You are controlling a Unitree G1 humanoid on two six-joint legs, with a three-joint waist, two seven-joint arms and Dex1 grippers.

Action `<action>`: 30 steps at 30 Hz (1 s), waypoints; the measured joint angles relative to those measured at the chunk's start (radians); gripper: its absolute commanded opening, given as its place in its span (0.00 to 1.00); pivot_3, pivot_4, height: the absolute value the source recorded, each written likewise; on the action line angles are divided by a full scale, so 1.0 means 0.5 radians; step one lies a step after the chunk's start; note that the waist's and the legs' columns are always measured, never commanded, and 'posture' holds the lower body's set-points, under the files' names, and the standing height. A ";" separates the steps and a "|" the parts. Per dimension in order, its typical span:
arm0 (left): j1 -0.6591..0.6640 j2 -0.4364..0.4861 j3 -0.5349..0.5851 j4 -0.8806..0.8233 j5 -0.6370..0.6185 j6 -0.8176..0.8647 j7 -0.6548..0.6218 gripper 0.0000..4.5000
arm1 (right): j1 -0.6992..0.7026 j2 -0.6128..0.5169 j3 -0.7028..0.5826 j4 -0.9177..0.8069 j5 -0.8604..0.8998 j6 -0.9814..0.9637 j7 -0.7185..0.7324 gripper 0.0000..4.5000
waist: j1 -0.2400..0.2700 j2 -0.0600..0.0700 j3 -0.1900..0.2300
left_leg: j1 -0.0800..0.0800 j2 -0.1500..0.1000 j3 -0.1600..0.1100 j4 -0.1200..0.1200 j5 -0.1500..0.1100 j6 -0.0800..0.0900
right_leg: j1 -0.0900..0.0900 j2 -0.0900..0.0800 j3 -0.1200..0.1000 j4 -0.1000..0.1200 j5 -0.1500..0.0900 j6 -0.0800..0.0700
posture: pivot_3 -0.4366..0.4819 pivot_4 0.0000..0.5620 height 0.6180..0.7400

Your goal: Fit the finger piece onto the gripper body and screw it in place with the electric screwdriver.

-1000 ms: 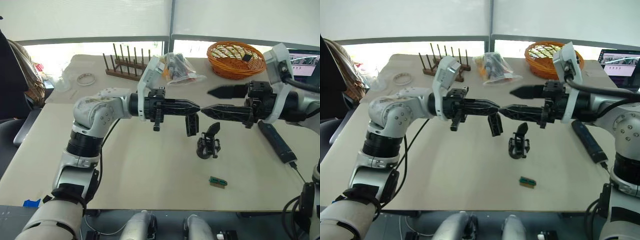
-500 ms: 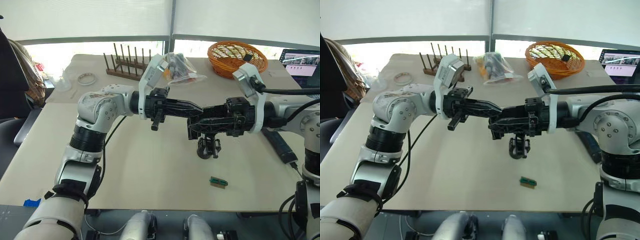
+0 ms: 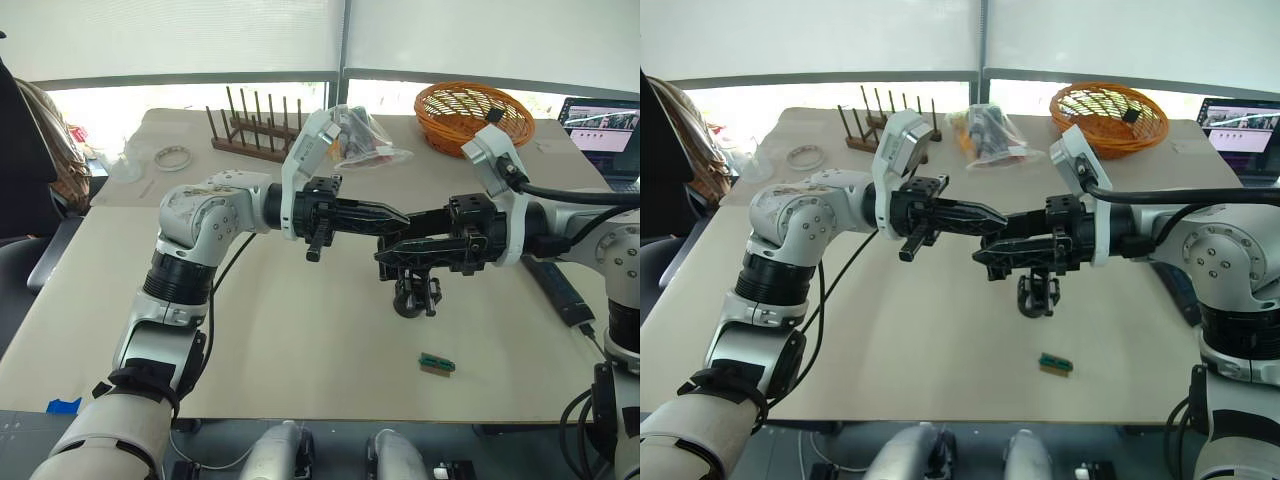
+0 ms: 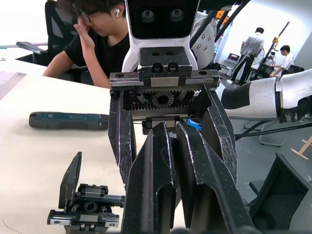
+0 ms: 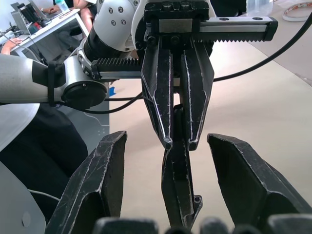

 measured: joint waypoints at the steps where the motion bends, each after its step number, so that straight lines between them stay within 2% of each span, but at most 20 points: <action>1: 0.000 0.000 0.000 0.000 0.000 0.003 0.000 0.00 | 0.000 0.000 0.000 0.000 0.000 0.000 0.000 0.49 | 0.000 0.000 0.000 | 0.000 0.000 0.000 0.000 0.000 0.000 | 0.000 0.000 0.000 0.000 0.000 0.000 | 0.48 0.27 1.00; 6: -0.016 -0.005 0.000 0.021 0.000 0.009 0.000 0.00 | 0.013 -0.007 0.000 0.003 -0.028 -0.043 0.002 0.09 | 0.001 0.000 0.000 | 0.000 0.000 0.000 0.000 0.000 0.000 | 0.000 0.000 0.000 0.000 0.000 0.000 | 0.48 0.27 1.00; 7: -0.031 -0.009 0.000 0.032 0.000 0.011 0.003 0.00 | 0.014 -0.013 -0.001 0.008 -0.038 -0.064 0.003 0.05 | 0.002 0.000 0.000 | 0.000 0.000 0.000 0.000 0.000 0.000 | 0.000 0.000 0.000 0.000 0.000 0.000 | 0.48 0.27 1.00; 12: -0.051 -0.020 -0.004 0.048 0.002 0.012 0.011 0.00 | 0.041 -0.031 0.001 0.006 -0.072 -0.153 0.038 0.05 | -0.001 0.000 0.000 | 0.000 0.000 0.000 0.000 0.000 0.000 | 0.000 0.000 0.000 0.000 0.000 0.000 | 0.48 0.27 1.00; 15: -0.052 -0.015 -0.001 0.057 0.001 0.019 0.008 0.24 | 0.061 -0.037 0.016 0.000 -0.106 -0.188 0.051 0.05 | -0.001 0.000 0.000 | 0.000 0.000 0.000 0.000 0.000 0.000 | 0.000 0.000 0.000 0.000 0.000 0.000 | 0.48 0.27 1.00; 18: -0.053 0.069 -0.004 0.063 0.042 -0.049 -0.079 0.55 | 0.141 -0.061 0.028 -0.013 -0.167 -0.253 0.093 0.05 | -0.001 0.000 0.000 | 0.000 0.000 0.001 0.000 0.000 0.000 | -0.001 0.000 0.000 0.000 0.000 0.000 | 0.48 0.27 1.00; 22: -0.010 0.173 -0.080 0.111 0.261 -0.405 -0.230 0.98 | 0.241 -0.136 0.031 -0.053 -0.257 -0.394 0.210 0.05 | 0.001 0.000 0.000 | 0.000 -0.001 0.001 0.000 0.000 0.000 | 0.000 0.000 0.000 -0.001 0.000 0.000 | 0.48 0.27 1.00; 26: 0.206 0.155 -0.303 0.330 0.686 -0.978 -0.262 1.00 | 0.517 -0.264 0.005 -0.043 -0.410 -0.643 0.357 0.05 | 0.019 0.000 0.000 | 0.000 -0.001 0.003 0.001 0.000 0.000 | 0.001 0.000 0.000 -0.002 0.000 0.000 | 0.48 0.27 1.00; 30: 0.309 -0.041 -0.472 0.619 0.988 -1.359 -0.148 1.00 | 0.688 -0.328 -0.041 0.010 -0.524 -0.821 0.425 0.05 | 0.034 -0.003 0.002 | -0.007 -0.002 0.000 0.004 0.001 0.003 | -0.003 -0.003 -0.001 -0.002 0.000 0.000 | 0.48 0.27 1.00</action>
